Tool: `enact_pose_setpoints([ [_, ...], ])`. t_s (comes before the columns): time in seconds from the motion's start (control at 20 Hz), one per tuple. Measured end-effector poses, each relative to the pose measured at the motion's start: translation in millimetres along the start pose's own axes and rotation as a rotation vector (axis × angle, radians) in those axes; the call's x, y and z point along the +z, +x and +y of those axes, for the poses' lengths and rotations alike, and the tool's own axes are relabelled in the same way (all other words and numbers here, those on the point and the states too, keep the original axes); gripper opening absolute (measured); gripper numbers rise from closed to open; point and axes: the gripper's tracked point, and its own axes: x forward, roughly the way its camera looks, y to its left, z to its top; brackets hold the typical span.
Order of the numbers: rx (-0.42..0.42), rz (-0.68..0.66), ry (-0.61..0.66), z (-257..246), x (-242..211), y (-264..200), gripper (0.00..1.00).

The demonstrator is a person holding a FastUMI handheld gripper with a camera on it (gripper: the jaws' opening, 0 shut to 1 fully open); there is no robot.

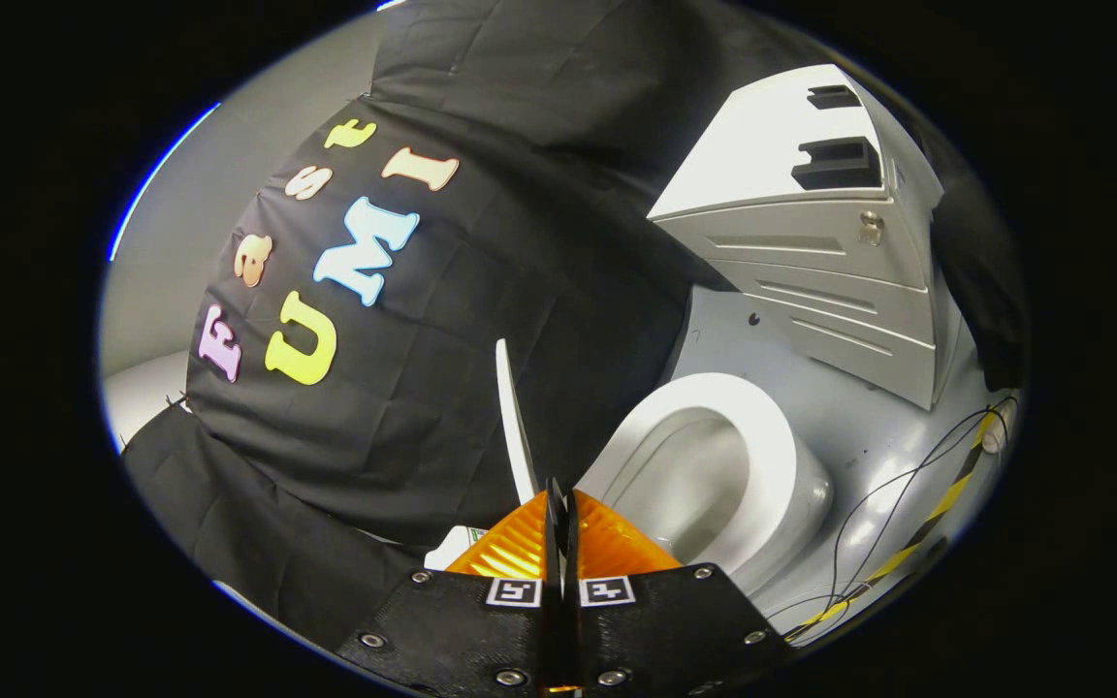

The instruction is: Open the toilet lid.

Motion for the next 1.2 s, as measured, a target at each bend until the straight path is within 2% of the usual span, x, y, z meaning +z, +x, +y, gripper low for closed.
enact_pose_setpoints([
  [0.6, 0.002, -0.044, -0.069, 34.8, -7.7, -6.8, 0.00],
  [0.85, -0.011, -0.064, -0.142, 45.8, -9.7, -8.2, 0.00],
  [1.2, -0.007, -0.082, -0.162, 65.2, -16.0, -13.4, 0.00],
])
